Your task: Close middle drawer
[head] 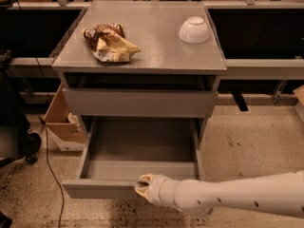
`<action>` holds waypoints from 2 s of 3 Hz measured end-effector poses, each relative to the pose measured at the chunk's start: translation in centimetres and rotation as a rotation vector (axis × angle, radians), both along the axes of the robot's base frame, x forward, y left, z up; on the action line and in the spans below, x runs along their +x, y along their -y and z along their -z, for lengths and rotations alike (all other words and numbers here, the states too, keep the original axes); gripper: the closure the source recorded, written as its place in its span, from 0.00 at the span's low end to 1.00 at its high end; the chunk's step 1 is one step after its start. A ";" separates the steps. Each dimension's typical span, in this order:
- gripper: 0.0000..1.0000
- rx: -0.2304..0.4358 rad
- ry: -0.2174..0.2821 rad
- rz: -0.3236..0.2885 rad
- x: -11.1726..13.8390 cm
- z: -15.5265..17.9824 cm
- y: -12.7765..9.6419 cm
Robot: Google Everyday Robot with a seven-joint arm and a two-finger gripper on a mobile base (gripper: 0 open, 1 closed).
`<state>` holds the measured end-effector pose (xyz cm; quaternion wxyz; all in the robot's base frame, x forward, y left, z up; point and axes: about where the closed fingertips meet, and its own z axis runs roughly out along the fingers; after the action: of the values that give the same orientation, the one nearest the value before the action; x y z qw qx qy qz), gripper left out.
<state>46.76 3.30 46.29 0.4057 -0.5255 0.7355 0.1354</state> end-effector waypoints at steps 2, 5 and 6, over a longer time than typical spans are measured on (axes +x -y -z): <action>0.55 0.029 0.083 0.016 3.9 -4.9 0.1; 0.99 0.015 -0.006 -0.165 -2.9 -8.2 -1.4; 1.00 0.015 -0.006 -0.165 -2.9 -8.2 -1.4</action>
Offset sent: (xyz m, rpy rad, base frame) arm 0.1101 -0.0053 0.1408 0.0815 -0.2345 -0.0476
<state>43.85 4.71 54.47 0.3946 -0.5810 0.6899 0.1755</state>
